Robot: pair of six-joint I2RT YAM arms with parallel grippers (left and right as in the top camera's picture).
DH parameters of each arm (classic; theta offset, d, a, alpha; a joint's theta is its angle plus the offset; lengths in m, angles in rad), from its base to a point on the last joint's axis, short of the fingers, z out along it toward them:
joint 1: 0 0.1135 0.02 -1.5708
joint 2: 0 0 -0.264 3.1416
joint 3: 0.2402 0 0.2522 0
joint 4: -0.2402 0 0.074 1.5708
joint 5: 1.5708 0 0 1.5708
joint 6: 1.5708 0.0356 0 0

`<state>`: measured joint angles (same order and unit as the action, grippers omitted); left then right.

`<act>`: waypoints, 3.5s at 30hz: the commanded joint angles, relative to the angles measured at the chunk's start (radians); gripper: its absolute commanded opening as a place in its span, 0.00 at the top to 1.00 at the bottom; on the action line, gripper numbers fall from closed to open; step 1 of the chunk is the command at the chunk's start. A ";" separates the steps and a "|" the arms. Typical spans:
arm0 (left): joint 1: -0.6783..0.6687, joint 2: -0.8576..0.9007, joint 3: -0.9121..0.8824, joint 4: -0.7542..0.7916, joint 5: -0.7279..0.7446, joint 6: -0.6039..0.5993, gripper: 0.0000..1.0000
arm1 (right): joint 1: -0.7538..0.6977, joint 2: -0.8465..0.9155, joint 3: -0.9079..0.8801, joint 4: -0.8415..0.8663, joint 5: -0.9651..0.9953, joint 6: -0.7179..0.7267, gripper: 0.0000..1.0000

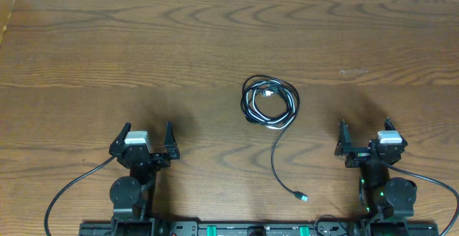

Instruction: Untangle cables

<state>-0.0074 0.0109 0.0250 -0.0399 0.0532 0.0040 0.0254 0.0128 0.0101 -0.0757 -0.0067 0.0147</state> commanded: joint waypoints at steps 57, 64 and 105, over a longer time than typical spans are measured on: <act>0.005 0.002 -0.021 -0.030 -0.013 -0.001 0.01 | -0.005 -0.002 -0.005 0.000 0.008 -0.009 0.01; 0.005 0.002 -0.021 -0.030 -0.013 -0.001 0.01 | -0.005 -0.002 -0.005 0.000 0.008 -0.009 0.01; 0.005 0.345 0.180 -0.089 0.072 -0.005 0.01 | -0.005 -0.002 -0.005 0.000 0.007 -0.009 0.01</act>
<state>-0.0074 0.3038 0.1368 -0.0994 0.0925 0.0036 0.0254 0.0128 0.0101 -0.0753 -0.0063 0.0143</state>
